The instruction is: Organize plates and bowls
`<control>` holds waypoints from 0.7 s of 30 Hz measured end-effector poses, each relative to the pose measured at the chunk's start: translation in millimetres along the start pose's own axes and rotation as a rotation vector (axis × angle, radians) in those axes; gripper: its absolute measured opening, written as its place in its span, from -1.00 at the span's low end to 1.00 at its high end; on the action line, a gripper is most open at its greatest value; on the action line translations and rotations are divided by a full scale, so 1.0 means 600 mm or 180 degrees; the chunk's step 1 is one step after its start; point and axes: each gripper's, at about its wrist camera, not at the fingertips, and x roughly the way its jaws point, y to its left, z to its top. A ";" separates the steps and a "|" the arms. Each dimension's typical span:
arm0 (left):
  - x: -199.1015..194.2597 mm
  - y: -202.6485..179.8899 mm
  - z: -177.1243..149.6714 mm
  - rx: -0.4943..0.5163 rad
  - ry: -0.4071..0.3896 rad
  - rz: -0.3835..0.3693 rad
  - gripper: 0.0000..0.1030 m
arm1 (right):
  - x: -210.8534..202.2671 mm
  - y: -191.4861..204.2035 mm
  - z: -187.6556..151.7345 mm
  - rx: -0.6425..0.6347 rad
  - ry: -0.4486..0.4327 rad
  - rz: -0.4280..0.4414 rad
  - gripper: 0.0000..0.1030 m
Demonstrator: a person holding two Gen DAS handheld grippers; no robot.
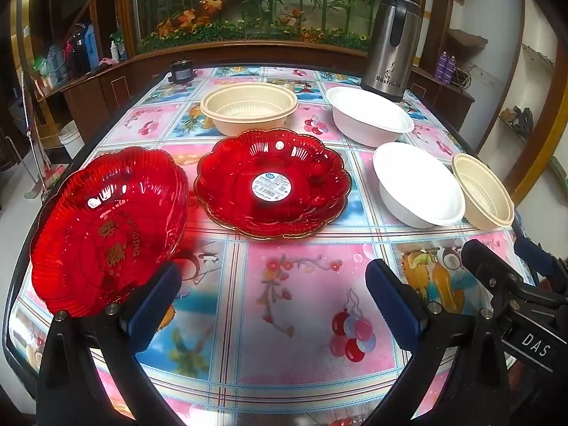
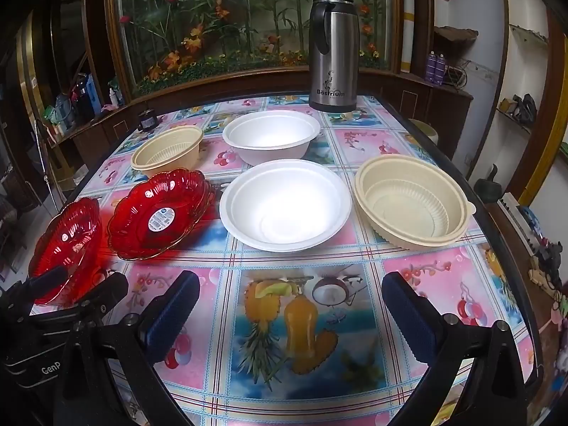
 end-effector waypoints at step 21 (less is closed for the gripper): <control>0.010 0.018 -0.003 -0.0007 -0.0001 0.0002 1.00 | 0.009 0.009 -0.002 0.0018 0.0032 0.0038 1.00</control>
